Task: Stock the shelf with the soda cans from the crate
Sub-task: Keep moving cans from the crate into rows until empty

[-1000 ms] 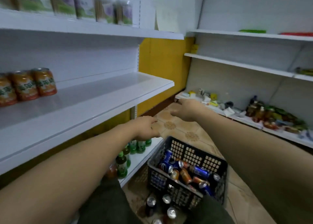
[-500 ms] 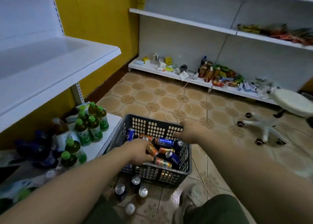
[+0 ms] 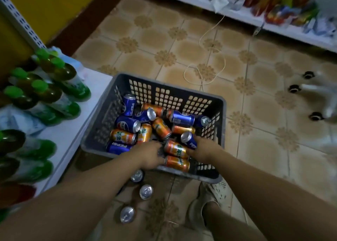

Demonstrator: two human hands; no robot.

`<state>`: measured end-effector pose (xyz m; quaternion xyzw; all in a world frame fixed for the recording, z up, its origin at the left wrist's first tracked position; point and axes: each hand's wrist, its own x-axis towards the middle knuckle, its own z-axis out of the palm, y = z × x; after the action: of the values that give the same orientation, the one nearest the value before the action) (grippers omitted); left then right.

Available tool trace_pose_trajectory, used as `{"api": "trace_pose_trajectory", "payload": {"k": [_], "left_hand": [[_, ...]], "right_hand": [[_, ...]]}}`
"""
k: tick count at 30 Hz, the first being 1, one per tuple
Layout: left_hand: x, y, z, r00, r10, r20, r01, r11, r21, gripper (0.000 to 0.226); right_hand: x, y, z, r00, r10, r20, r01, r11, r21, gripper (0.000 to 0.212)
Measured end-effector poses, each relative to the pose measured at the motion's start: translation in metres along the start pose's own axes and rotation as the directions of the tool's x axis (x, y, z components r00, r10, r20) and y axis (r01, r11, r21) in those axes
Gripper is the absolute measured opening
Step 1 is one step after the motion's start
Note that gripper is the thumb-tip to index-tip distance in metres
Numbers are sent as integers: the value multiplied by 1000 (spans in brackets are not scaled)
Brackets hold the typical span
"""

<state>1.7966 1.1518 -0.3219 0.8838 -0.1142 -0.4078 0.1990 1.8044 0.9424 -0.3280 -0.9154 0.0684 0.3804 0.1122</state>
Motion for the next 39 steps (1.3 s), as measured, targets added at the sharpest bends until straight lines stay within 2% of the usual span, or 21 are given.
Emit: {"api": "trace_pose_trajectory", "payload": {"k": [4, 11, 15, 17, 20, 25, 26, 28, 30, 31, 33, 35, 37, 39], "left_hand": [[72, -12, 27, 998, 3, 56, 0, 998, -56, 46], [161, -38, 59, 996, 18, 89, -13, 998, -63, 55], [171, -44, 65, 995, 25, 95, -20, 998, -51, 58], [164, -44, 63, 994, 25, 104, -18, 997, -69, 60], [136, -36, 51, 996, 8, 87, 4, 990, -143, 60], [55, -14, 21, 999, -32, -29, 20, 937, -349, 71], [37, -11, 14, 998, -24, -56, -4, 889, -458, 75], [-3, -6, -1, 991, -13, -134, -83, 724, -685, 83], [-44, -3, -20, 966, -73, -247, -158, 589, -793, 88], [-65, -1, -31, 948, -108, -299, -204, 513, -834, 81], [-111, 5, -53, 910, -162, -381, -307, 350, -885, 52], [-158, 12, -74, 882, -166, -441, -411, 189, -892, 42], [-206, 16, -94, 836, -189, -515, -511, 72, -856, 40], [-254, 20, -110, 774, -222, -593, -607, 4, -795, 35]], "right_hand": [[71, 24, 29, 999, 34, 28, -35, 998, 50, 57], [172, 47, 73, 999, 54, 2, -54, 987, 153, 89], [188, 51, 82, 997, 49, -56, -39, 986, 161, 85], [177, 50, 77, 992, 34, -122, -7, 976, 219, 86], [141, 37, 60, 975, 38, -220, 56, 912, 406, 76], [45, -16, 14, 940, 14, -341, 243, 673, 698, 73], [25, -28, 4, 933, -3, -359, 286, 612, 737, 68], [-14, -52, -15, 921, -32, -387, 349, 506, 789, 55], [-55, -76, -37, 909, -48, -414, 394, 422, 816, 50], [-75, -87, -48, 904, -58, -423, 411, 388, 825, 48], [-117, -107, -68, 892, -115, -437, 450, 319, 835, 46], [-156, -124, -84, 875, -202, -439, 481, 267, 835, 49], [-194, -139, -95, 845, -298, -444, 521, 273, 809, 49], [-232, -155, -103, 798, -377, -471, 591, 333, 735, 50]]}}
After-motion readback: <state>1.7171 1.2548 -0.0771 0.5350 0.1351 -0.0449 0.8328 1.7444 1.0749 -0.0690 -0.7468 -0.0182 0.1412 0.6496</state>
